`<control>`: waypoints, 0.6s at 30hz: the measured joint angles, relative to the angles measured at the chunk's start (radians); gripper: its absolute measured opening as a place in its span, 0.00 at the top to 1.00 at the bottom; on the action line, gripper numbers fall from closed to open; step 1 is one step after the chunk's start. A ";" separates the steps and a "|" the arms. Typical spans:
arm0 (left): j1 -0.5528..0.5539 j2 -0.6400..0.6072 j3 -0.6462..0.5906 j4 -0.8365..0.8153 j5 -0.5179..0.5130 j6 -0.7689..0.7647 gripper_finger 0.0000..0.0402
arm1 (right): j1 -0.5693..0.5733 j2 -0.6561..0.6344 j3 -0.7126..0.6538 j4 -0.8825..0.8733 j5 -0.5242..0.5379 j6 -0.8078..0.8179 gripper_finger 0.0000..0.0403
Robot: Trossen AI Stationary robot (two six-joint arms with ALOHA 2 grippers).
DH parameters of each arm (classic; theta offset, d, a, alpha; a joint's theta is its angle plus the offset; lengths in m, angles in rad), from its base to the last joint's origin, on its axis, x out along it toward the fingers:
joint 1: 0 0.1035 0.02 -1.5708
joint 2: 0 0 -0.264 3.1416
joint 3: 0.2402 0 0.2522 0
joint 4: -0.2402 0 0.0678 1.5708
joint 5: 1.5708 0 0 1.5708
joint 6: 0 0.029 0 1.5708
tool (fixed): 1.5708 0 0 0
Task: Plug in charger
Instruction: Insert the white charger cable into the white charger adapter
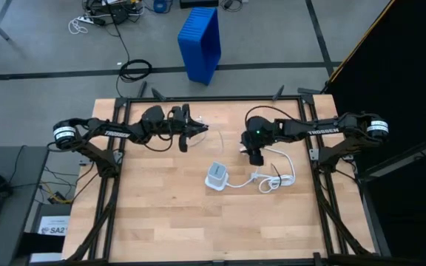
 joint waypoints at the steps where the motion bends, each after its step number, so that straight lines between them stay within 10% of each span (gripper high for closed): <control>1: 0.000 0.000 0.000 -0.005 0.000 0.000 1.00 | 0.000 0.006 0.000 -0.027 -0.002 -0.007 0.57; 18: -0.003 0.000 0.001 -0.057 0.000 0.032 1.00 | 0.009 0.281 0.151 -0.162 0.066 -0.181 0.40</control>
